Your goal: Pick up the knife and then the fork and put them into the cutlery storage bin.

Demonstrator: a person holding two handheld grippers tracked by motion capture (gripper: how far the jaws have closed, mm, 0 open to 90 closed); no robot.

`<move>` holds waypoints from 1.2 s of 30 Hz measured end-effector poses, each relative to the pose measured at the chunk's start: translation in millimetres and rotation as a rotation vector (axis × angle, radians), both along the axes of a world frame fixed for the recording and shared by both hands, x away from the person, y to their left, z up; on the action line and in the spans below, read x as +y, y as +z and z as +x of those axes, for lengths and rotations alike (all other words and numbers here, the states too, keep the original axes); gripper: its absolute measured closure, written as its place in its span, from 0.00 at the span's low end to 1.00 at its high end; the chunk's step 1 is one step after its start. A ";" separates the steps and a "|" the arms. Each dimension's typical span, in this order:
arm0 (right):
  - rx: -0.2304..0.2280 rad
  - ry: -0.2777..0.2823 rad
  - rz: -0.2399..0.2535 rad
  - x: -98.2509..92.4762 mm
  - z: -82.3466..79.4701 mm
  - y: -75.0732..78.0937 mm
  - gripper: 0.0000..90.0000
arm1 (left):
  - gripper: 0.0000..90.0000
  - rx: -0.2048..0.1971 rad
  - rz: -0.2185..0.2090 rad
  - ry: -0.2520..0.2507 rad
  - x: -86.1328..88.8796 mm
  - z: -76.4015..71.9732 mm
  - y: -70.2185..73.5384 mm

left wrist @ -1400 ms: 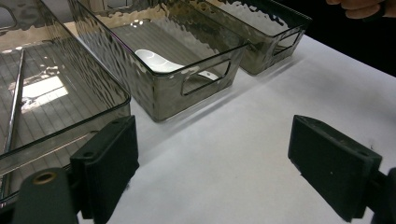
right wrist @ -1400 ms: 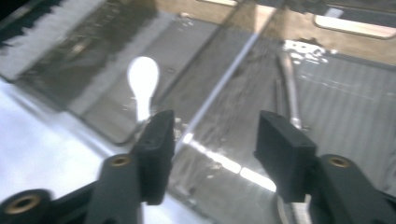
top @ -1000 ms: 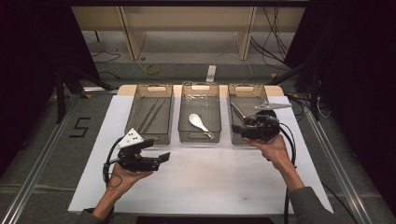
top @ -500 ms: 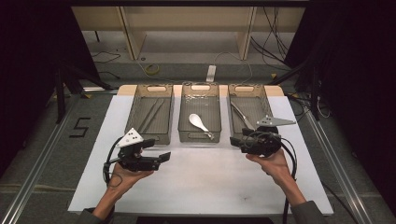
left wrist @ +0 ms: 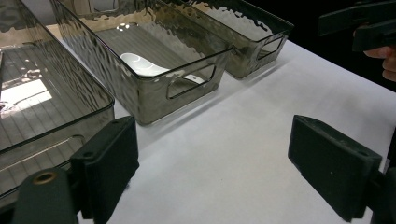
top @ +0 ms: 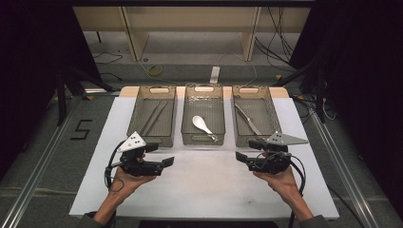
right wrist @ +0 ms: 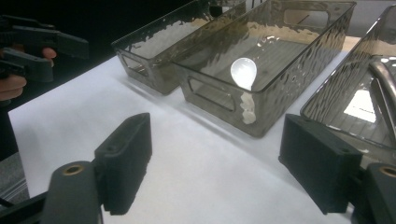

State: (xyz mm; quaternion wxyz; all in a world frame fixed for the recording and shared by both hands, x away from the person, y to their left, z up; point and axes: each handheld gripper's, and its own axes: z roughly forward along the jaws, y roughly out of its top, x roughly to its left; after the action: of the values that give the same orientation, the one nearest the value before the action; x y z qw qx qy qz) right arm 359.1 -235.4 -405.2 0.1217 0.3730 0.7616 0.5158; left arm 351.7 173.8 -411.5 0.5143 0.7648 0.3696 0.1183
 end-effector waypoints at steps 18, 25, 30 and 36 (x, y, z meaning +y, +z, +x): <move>-0.012 -0.017 0.031 -14.7 -29.5 -15.9 0.24 | 0.17 0.006 -0.011 -0.013 0.9 -4.2 -0.8; -0.021 -0.032 0.034 -17.9 -41.4 -22.4 0.23 | 0.17 0.007 -0.019 -0.014 2.0 -6.4 -1.3; -0.024 -0.040 0.034 -18.5 -45.5 -25.2 0.23 | 0.17 0.009 -0.024 -0.014 3.4 -8.4 -1.0; -0.031 -0.036 0.023 -16.3 -44.6 -26.1 0.21 | 0.17 0.009 -0.024 -0.018 2.4 -8.2 -1.6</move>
State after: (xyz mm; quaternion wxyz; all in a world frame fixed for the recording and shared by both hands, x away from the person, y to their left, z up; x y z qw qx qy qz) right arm 314.5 -251.8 -431.3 0.1384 0.3799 0.7469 0.5279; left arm 343.5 176.1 -413.1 0.5226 0.7626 0.3663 0.1057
